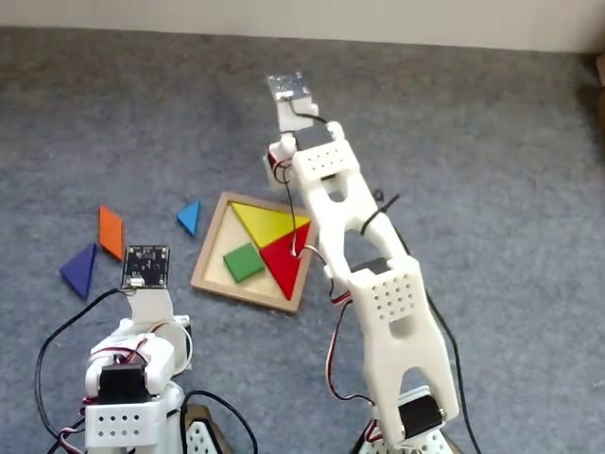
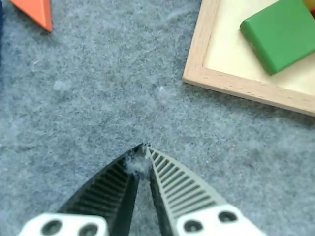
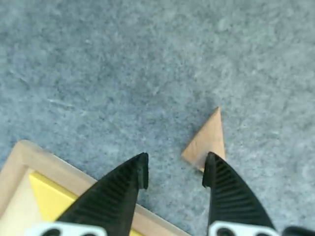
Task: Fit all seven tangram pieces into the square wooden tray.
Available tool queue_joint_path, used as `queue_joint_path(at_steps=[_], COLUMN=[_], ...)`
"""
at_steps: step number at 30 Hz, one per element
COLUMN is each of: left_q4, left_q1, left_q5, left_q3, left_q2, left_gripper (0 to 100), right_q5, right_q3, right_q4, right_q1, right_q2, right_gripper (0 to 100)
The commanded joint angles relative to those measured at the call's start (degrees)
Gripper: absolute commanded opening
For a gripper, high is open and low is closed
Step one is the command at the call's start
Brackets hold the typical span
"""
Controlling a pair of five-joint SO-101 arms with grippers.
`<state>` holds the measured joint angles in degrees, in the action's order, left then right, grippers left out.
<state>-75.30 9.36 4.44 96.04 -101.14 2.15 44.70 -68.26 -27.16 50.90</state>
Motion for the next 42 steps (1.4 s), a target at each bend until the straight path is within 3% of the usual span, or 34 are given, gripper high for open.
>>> queue_joint_path(at_steps=[1,13,20,27,42], left_q4=[-0.3,-0.3,-0.3,-0.3,-0.3], left_q1=[0.7,0.7,0.7,0.7,0.7], left_q5=[-0.3,-0.3,-0.3,-0.3,-0.3], left_q3=[1.1,1.1,1.1,1.1,1.1], left_q2=[-2.7,-2.7,-2.7,-2.7,-2.7], left_gripper=[0,0,0,0,0], right_q5=[0.4,0.3,0.2,-6.9,-6.9], right_q3=[1.6,6.6,6.6,6.0,6.7], right_q4=[0.2,-8.3,-8.1,4.1,8.0], right_q1=[0.8,1.0,1.4,2.6,4.9], right_q2=[-0.7,-3.6,-2.9,-2.7,5.6], right_gripper=[17.4,17.4,17.4,17.4,17.4])
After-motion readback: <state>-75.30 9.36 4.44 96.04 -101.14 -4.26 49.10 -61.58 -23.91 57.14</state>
